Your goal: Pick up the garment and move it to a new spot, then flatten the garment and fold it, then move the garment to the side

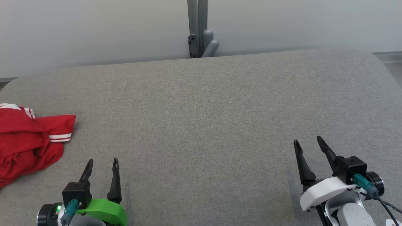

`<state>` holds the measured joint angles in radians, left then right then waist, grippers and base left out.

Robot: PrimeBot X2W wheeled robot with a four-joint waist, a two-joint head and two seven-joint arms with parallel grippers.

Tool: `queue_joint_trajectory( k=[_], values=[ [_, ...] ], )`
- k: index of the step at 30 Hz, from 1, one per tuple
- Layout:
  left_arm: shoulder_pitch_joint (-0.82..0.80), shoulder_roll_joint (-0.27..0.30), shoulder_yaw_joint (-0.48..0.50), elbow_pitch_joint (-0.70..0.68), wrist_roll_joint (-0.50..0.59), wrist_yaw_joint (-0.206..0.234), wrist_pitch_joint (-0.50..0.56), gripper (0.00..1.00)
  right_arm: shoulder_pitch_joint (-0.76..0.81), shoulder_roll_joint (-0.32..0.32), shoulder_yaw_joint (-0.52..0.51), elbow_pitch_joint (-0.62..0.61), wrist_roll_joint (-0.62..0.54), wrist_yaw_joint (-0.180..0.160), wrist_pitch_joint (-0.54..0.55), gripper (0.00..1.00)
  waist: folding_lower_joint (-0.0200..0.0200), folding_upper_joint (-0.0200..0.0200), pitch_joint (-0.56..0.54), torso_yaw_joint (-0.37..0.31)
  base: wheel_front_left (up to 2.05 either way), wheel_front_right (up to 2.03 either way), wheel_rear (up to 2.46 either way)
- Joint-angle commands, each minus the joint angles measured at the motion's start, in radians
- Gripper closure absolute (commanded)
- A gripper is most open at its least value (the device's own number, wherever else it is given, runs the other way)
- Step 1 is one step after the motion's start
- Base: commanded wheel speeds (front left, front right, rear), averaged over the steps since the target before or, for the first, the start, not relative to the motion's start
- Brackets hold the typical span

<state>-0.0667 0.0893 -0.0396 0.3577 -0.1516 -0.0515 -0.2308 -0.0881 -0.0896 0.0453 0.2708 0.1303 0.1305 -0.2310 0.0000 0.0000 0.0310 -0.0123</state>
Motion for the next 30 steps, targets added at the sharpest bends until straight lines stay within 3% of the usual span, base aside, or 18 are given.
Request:
queue_joint_trajectory(
  k=[1, 10, 15, 30],
  values=[
    [0.014, 0.009, 0.000, -0.001, 0.023, 0.008, -0.009, 0.00, 0.000, -0.006, 0.001, 0.000, -0.020, 0.000, -0.008, 0.00, 0.0000, 0.0000, 0.001, 0.000, 0.00, 0.00, 0.00],
    [0.016, 0.001, -0.004, -0.003, 0.090, 0.013, -0.025, 0.00, -0.002, -0.007, 0.000, -0.002, -0.091, 0.000, -0.025, 0.00, 0.0000, 0.0000, 0.014, 0.007, 0.00, 0.00, 0.00],
    [0.000, -0.008, 0.004, 0.001, 0.116, 0.016, -0.034, 0.00, -0.003, -0.007, 0.012, -0.010, -0.129, 0.000, -0.034, 0.00, 0.0000, 0.0000, 0.029, 0.050, 0.00, 0.00, 0.00],
    [0.025, -0.026, 0.071, 0.018, 0.101, 0.013, -0.034, 0.00, -0.044, -0.006, 0.111, 0.001, -0.116, 0.000, -0.035, 0.00, 0.0000, 0.0000, 0.061, 0.407, 0.00, 0.00, 0.00]
  ],
)
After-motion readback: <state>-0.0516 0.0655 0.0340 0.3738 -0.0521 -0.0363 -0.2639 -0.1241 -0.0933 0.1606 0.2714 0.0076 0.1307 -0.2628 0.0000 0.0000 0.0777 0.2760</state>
